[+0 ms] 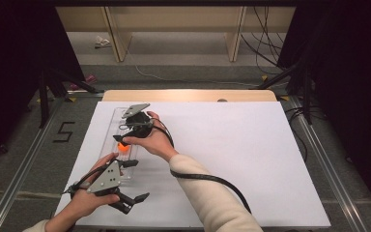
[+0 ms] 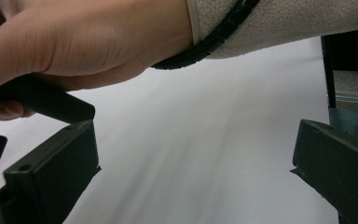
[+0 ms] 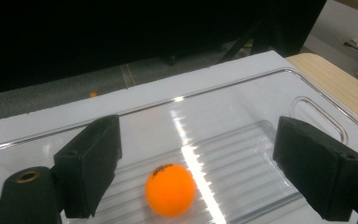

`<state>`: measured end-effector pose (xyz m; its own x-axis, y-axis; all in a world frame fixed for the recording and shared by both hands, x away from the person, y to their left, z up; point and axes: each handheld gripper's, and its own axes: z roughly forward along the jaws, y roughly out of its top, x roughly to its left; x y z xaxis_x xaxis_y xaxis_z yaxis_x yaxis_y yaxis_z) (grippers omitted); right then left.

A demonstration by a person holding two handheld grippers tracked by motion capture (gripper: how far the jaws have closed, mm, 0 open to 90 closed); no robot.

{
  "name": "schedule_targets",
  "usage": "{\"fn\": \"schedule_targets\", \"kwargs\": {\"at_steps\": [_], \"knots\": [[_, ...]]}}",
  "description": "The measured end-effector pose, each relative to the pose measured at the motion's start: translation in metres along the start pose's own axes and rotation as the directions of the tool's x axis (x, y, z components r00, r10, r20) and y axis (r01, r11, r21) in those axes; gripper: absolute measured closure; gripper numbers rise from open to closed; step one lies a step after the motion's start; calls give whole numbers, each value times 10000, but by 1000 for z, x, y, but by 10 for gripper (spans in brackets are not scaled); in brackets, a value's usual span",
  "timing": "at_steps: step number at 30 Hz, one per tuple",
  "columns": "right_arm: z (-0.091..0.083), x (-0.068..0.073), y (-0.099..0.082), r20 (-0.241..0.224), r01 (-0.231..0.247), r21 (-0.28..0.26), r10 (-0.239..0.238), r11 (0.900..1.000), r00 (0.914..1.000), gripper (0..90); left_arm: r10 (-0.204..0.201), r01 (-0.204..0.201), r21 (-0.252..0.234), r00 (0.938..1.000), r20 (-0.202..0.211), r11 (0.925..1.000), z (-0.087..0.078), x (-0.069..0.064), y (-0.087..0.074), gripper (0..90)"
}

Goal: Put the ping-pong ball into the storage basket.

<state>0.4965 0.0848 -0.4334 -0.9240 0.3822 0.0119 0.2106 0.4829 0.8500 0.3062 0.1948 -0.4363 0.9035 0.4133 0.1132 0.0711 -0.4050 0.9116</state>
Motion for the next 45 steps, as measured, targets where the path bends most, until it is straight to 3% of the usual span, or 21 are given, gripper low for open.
{"fn": "schedule_targets", "kwargs": {"at_steps": [19, 33, 45], "knots": [[-30, -12, -14, 284, -437, -28, 438, 9990, 9986, 164, -3, 3, 2, 10000, -28, 10000, 0, 0, 0, 0], [-52, -17, -21, 505, -480, -55, 482, 9988, 9976, 164, -14, 14, 4, 10000, -49, 10000, 0, 0, 0, 0], [-78, -25, -33, 897, -693, -38, 693, 9976, 9936, 164, -20, 20, 11, 10000, -63, 10000, -1, 1, 0, 0]]}}
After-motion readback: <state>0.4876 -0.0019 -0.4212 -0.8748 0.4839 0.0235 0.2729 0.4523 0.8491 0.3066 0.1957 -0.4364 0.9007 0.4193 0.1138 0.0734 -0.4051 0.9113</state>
